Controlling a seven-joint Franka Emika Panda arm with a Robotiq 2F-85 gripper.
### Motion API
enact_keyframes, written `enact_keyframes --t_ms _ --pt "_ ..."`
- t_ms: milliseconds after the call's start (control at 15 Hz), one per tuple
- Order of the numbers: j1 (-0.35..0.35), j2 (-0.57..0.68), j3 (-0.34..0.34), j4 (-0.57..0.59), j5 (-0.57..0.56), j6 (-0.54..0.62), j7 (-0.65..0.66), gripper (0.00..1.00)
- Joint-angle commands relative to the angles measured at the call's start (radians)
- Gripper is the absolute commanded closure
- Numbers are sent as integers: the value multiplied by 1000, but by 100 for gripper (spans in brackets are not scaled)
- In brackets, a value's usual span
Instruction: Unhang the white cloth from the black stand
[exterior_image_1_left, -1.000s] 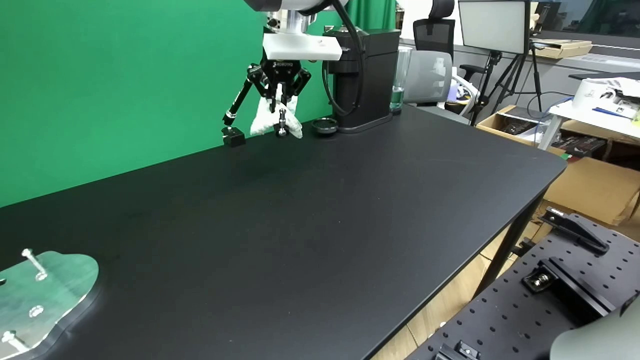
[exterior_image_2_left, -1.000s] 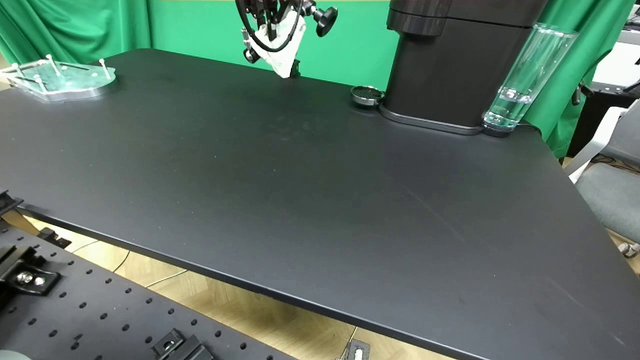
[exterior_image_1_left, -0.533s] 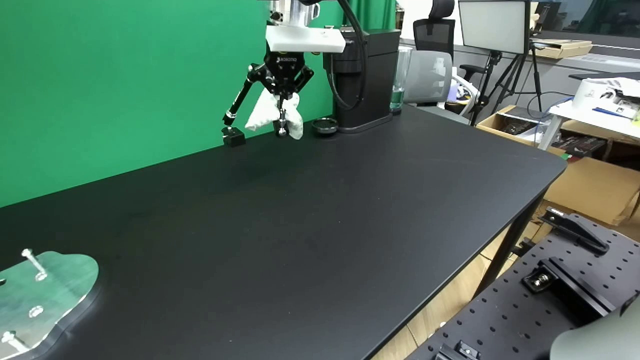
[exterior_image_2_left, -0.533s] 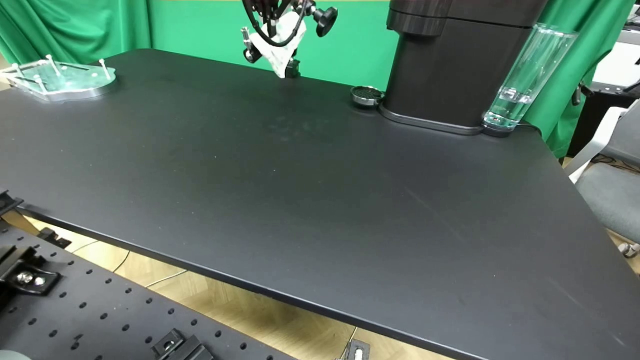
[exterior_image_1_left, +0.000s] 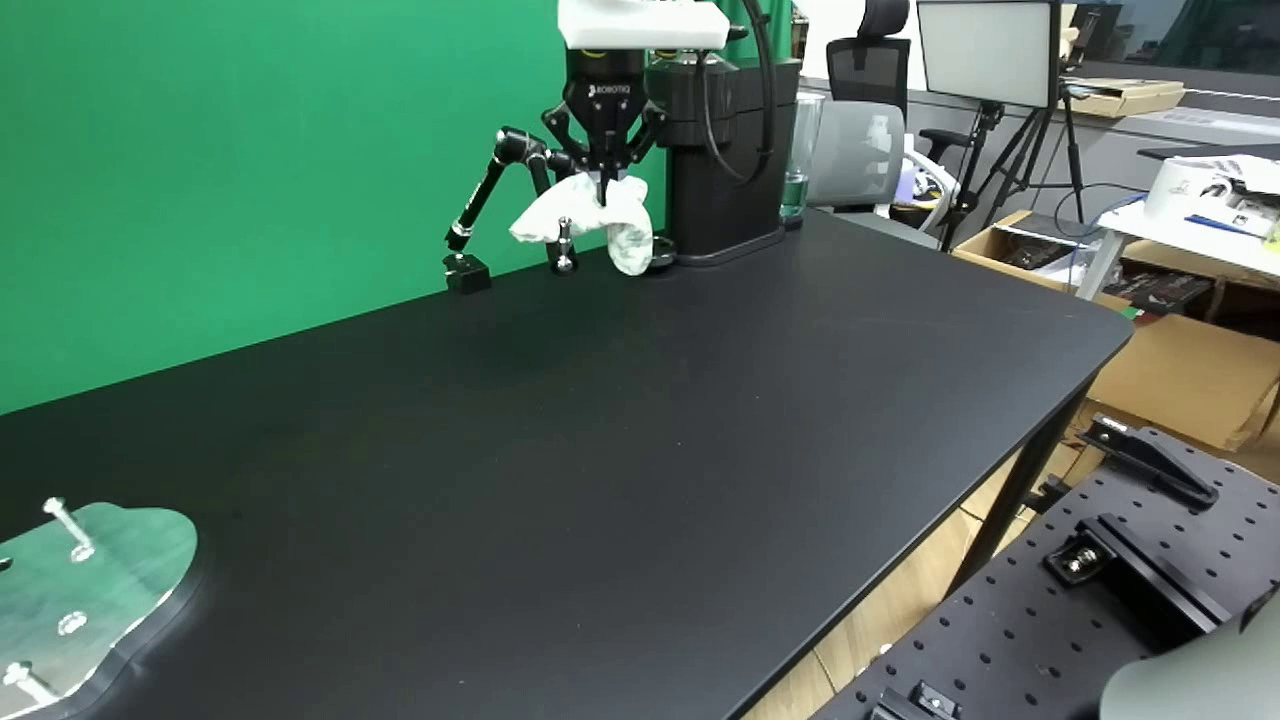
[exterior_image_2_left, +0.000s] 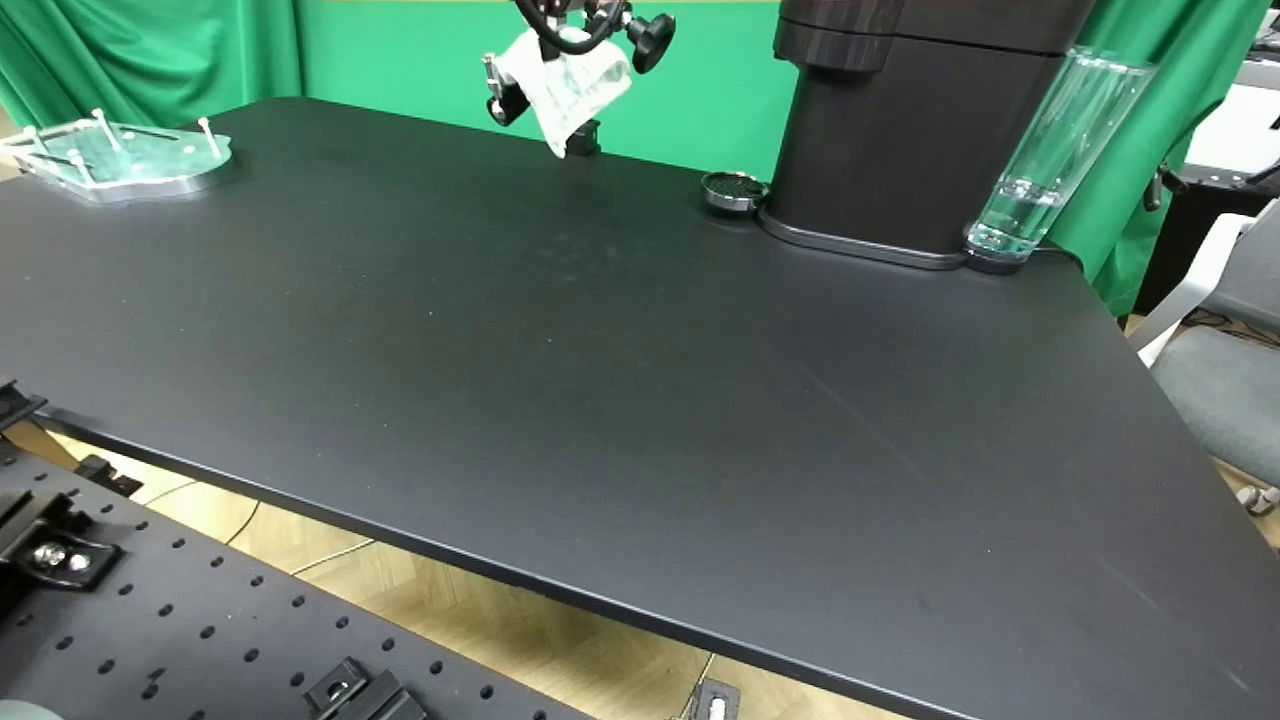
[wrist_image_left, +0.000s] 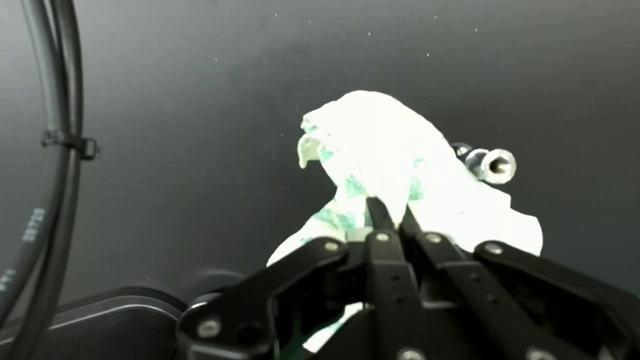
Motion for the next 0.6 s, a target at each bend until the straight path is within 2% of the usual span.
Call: enact_keyframes --t_ms 0,333,400,467,533 --pt "-6 -109 -14 -62 -39 -117 77 99" --pt "-36 -164 -9 -117 -22 -177 33 99" --pt "-40 -168 -9 -125 -21 -187 26 70" --pt "-44 -171 -9 -133 -18 -189 20 69" --pt "-47 -173 -9 -140 -17 -195 18 63"
